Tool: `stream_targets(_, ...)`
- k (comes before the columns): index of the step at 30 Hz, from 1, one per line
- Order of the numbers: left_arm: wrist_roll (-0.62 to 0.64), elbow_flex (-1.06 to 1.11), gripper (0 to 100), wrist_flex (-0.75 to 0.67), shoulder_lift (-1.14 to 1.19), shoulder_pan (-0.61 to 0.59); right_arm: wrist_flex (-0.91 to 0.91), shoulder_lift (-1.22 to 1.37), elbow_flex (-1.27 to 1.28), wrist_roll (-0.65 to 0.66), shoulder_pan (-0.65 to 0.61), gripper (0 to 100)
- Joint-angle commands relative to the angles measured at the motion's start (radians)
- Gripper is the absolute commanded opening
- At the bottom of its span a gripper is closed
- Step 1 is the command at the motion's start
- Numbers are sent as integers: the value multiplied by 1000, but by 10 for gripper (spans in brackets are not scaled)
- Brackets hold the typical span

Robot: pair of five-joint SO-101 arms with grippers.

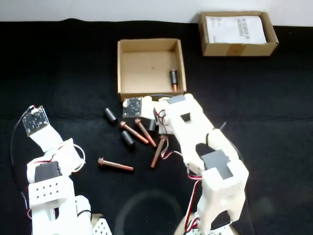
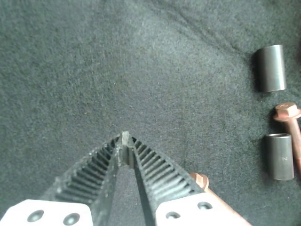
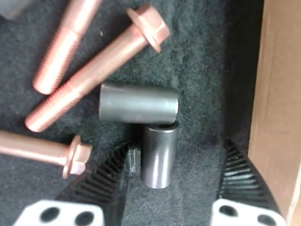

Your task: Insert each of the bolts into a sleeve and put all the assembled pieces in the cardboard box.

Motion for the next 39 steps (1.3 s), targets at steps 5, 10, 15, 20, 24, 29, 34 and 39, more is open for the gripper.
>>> stream_targets(5,2,-4,9,6,-10,-12,-12,54,-18,11,-7,6)
stream_targets(10,2,-2,9,6,-10,-12,-13,51,-18,5,-7,6)
stream_targets(15,2,-2,9,9,-10,-7,-18,48,-22,2,-2,6)
stream_targets(20,3,-16,9,66,-10,13,-18,48,-136,-118,31,6)
stream_targets(24,3,-119,9,176,-4,28,-15,48,-226,-190,70,6)
stream_targets(29,0,-277,9,310,-2,31,39,48,-291,-287,94,6)
stream_targets(34,2,-381,9,433,-2,33,61,48,-340,-405,136,6)
stream_targets(39,5,-506,9,577,-2,28,61,48,-340,-474,185,6)
